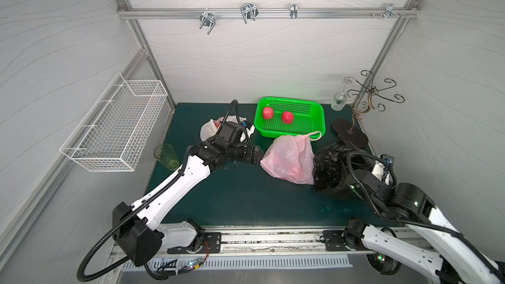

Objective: Untie the knot of a plastic bag & take out the apple
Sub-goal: Place the plastic bag at the center of the board, then untie the plastic bag at the center of the board.

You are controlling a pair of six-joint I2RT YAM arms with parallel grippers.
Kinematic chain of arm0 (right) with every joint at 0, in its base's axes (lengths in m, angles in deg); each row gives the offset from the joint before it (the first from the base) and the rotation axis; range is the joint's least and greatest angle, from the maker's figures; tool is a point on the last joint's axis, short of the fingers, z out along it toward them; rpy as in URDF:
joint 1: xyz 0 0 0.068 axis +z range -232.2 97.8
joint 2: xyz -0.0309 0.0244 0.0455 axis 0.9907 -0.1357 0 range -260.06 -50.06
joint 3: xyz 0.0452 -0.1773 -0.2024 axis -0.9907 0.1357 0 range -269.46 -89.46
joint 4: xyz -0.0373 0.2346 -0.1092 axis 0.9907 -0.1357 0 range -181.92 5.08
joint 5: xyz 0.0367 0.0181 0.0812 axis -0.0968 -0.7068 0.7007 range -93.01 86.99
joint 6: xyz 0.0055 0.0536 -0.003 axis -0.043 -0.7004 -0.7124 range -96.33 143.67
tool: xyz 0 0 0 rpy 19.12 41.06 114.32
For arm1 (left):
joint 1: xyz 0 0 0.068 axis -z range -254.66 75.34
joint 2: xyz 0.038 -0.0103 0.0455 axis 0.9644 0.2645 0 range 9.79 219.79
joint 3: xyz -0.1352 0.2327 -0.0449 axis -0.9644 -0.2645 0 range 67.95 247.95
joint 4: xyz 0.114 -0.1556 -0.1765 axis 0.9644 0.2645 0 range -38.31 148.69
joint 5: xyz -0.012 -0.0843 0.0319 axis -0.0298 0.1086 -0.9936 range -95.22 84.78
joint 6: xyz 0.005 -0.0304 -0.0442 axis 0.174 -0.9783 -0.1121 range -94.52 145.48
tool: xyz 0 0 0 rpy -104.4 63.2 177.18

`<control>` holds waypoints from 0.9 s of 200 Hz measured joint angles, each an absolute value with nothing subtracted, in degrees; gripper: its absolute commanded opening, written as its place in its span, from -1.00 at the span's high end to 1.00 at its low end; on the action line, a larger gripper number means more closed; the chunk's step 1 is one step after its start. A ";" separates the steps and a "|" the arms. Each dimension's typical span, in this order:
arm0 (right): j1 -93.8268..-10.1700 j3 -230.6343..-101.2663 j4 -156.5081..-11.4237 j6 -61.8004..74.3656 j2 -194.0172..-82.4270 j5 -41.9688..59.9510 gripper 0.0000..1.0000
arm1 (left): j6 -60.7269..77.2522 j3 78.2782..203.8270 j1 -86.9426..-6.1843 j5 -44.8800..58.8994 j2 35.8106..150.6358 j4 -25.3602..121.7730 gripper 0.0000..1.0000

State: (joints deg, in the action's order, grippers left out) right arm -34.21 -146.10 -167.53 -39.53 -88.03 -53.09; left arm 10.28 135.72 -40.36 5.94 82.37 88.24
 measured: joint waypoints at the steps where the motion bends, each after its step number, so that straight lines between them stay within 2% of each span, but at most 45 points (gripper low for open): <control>1: -34.37 -145.95 -167.39 -39.51 -87.99 -52.90 1.00 | 10.28 135.72 -40.36 5.96 82.37 88.24 -0.58; 16: -37.32 -142.23 -164.81 -38.75 -86.26 -48.92 0.93 | 10.28 135.50 -40.36 6.07 82.37 88.22 -0.58; 29: -39.33 -139.50 -163.11 -37.81 -84.60 -45.62 0.78 | 10.28 135.02 -40.38 6.18 82.37 88.20 -0.58; 53: -40.71 -137.82 -161.41 -35.73 -83.42 -41.33 0.00 | 10.26 133.88 -40.36 6.44 82.37 88.20 -0.58; 62: -40.73 -138.36 -160.95 -34.26 -83.42 -40.24 -0.17 | 10.26 133.62 -40.36 6.59 82.41 88.22 -0.58; 75: -40.73 -140.33 -160.60 -31.99 -83.49 -39.24 -0.28 | 10.26 133.60 -40.36 7.10 82.85 88.13 -0.58; 124: -40.73 -152.13 -160.07 -23.01 -85.96 -38.54 -0.41 | 10.52 136.48 -40.36 10.44 89.65 88.40 -0.59; 180: -40.73 -161.77 -159.94 -14.13 -89.67 -40.57 -0.42 | 13.78 153.77 -39.31 12.23 105.69 90.74 -0.59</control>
State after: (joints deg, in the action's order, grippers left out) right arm -40.73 -161.77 -159.94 -14.13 -89.67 -40.57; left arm 13.78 153.77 -39.31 12.23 105.69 90.74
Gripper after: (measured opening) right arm 0.709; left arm 0.796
